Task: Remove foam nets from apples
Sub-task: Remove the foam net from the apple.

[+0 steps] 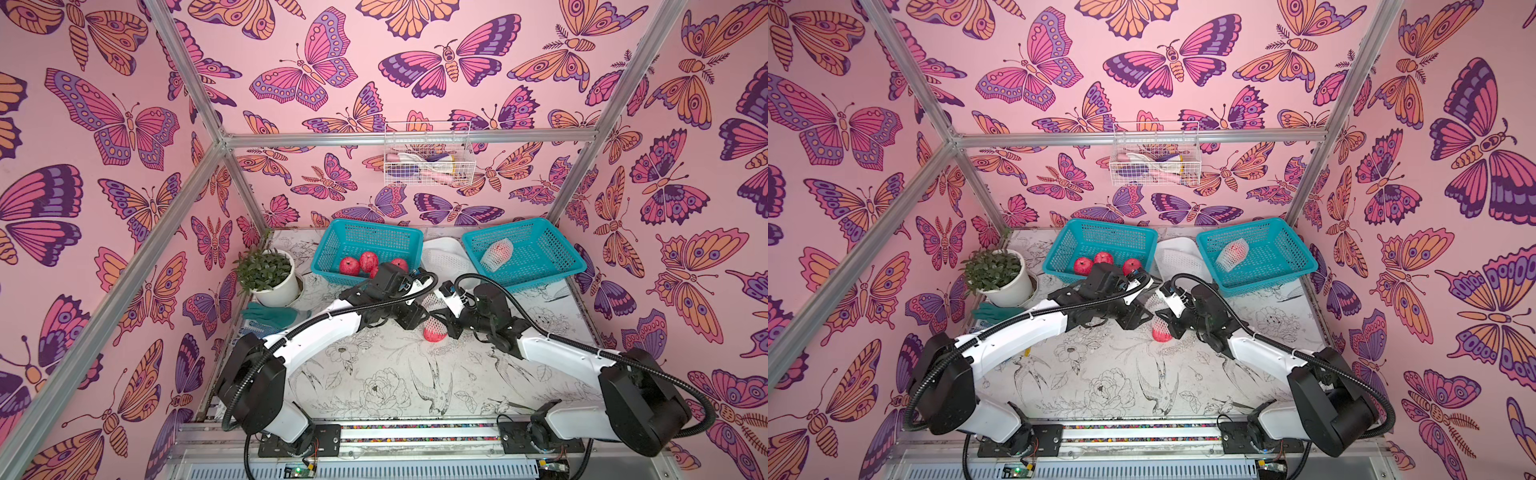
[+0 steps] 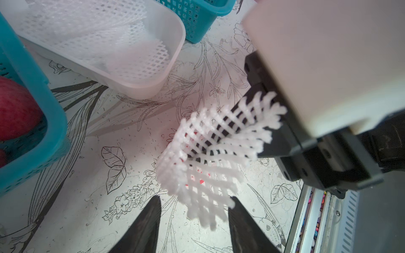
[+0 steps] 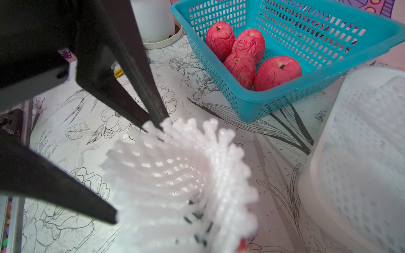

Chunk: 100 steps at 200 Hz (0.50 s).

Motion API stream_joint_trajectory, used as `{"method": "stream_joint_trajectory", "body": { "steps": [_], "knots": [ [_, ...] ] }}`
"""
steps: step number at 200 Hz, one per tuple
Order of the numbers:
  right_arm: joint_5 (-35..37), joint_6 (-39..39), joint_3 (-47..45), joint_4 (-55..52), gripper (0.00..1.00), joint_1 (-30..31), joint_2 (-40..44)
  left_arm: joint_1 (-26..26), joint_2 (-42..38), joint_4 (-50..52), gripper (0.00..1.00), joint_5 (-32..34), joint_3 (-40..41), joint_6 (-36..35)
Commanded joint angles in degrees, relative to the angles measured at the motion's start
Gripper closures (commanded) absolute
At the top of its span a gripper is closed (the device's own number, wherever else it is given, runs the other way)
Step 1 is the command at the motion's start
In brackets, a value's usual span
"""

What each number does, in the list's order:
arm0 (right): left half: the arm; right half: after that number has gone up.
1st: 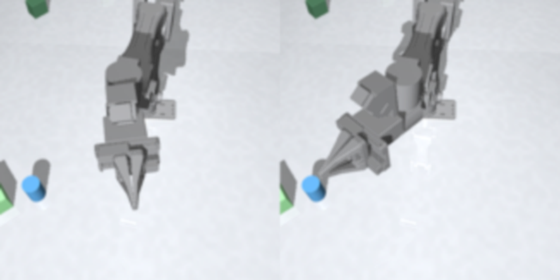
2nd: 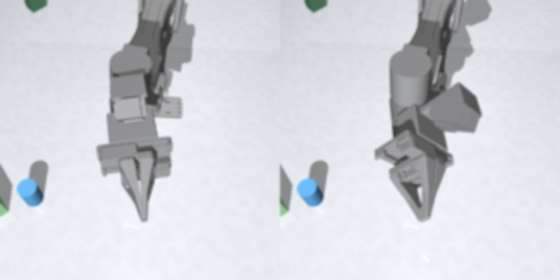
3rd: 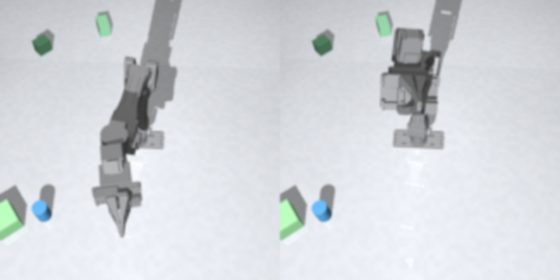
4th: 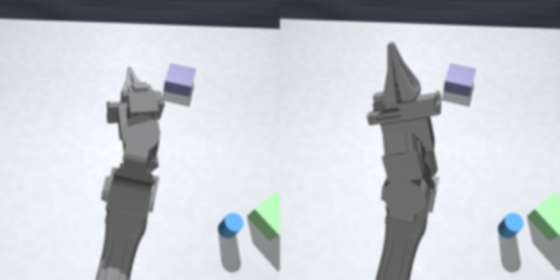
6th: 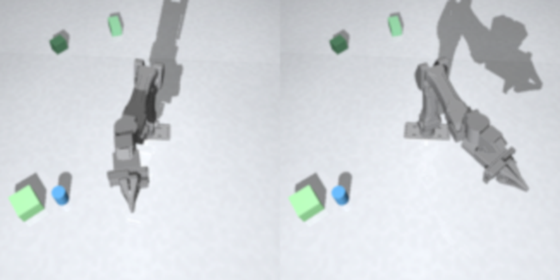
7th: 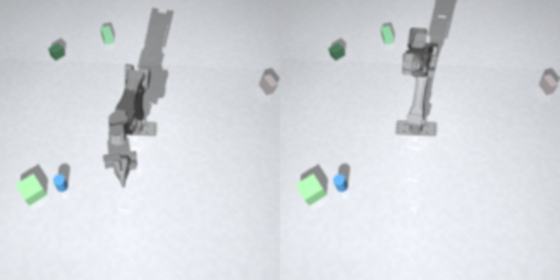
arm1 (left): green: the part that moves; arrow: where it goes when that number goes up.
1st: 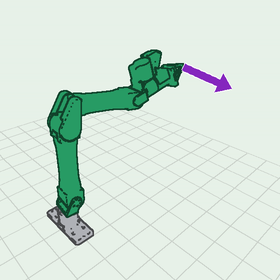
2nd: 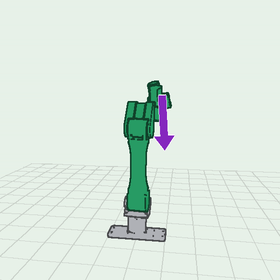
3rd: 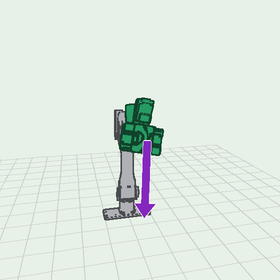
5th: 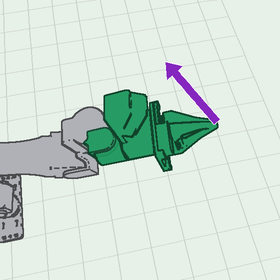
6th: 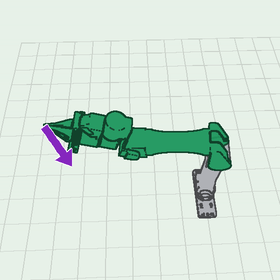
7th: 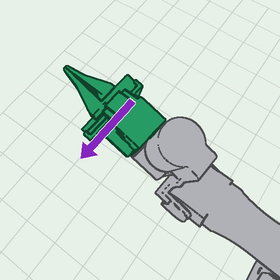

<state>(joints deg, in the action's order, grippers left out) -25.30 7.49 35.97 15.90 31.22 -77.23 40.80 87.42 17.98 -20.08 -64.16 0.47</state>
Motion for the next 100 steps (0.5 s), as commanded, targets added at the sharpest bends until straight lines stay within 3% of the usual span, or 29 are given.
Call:
{"method": "stream_joint_trajectory", "body": {
  "steps": [1,100],
  "knots": [
    [-1.2,-0.4,1.5,-1.4,0.97,0.2,1.3,-0.5,-1.5,-0.5,0.47,0.2,1.1,0.1],
    [-1.1,-0.5,2.3,-3.1,0.97,0.2,2.0,-0.9,-2.1,-0.6,0.47,0.2,1.4,-0.1]
  ]
}}
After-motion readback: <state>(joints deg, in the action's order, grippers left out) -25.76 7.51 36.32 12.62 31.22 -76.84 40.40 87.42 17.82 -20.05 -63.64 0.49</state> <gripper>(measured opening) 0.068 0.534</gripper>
